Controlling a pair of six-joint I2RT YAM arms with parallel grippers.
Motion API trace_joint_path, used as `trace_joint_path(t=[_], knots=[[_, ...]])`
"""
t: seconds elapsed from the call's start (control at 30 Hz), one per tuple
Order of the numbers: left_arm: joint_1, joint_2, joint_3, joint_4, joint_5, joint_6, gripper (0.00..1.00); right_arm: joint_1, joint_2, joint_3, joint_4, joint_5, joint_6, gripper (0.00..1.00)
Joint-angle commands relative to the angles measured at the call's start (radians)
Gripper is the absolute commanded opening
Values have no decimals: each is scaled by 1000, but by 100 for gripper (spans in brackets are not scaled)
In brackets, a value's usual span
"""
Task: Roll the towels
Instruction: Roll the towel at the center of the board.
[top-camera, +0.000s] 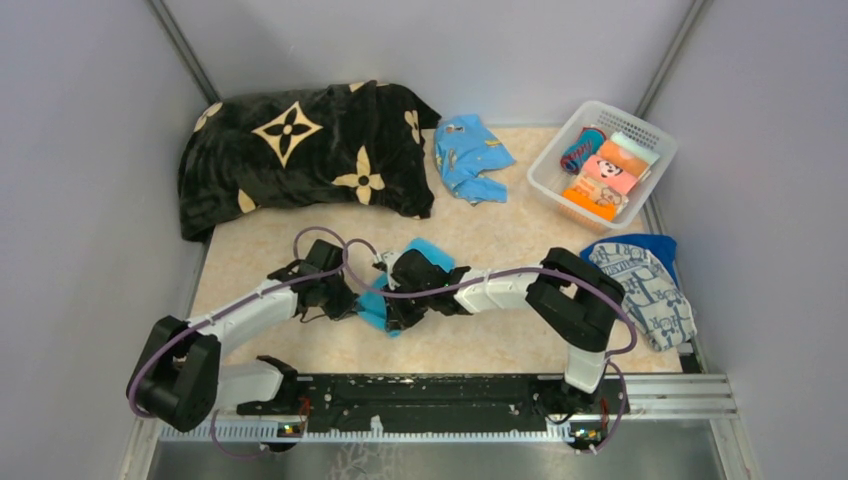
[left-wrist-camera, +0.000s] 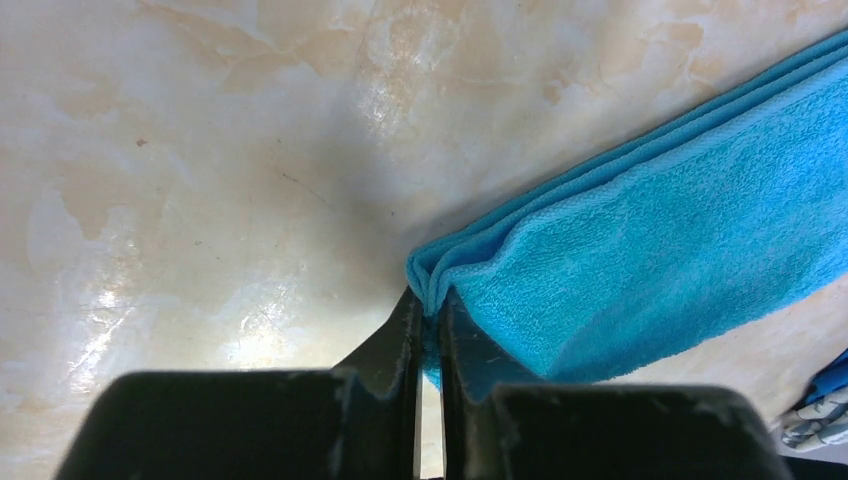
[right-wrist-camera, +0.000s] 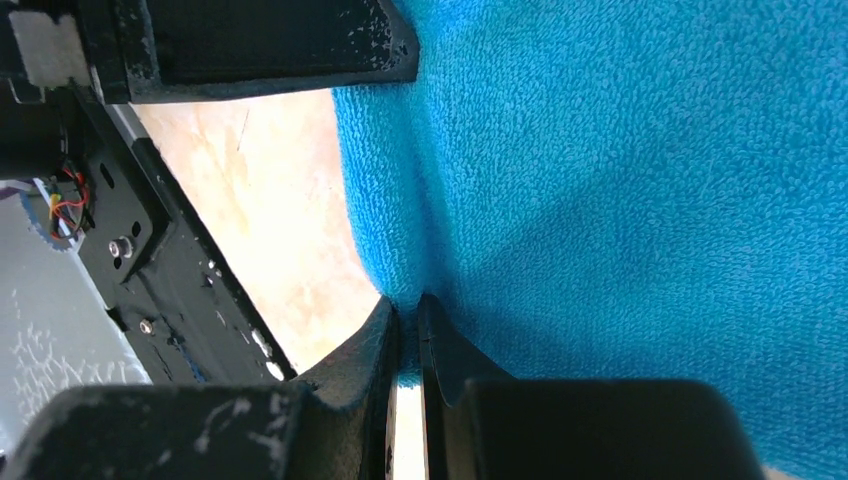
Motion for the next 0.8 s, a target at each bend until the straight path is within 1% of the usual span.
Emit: trace_joint_path(t=[0.0,0.07,0.17,0.3,0.37,0.43,0.57,0.77], knots=[[2,10,15,-74,-108,40,9,-27,-54,-32,41,-76,23,9],[2,7,24,-75,-109,49,17,-39,-45,-40,58,-114,34,9],[2,-8,37,-73,-104,67,30,-70,-32,-74,128,-192,87,9],[3,-72,34,-70,-89,97,56,-113,-19,-118,249,-308,156,9],[3,-111,23,-75,-77,103,66,-133,-5,-129,289,-357,190,9],[3,-147,17,-98,-77,109,71,-155,14,-146,358,-405,235,9],[5,-215,21,-181,-87,132,74,-211,49,-196,508,-493,352,9],[5,-285,-7,-245,-45,138,76,-244,101,-207,553,-522,418,9]])
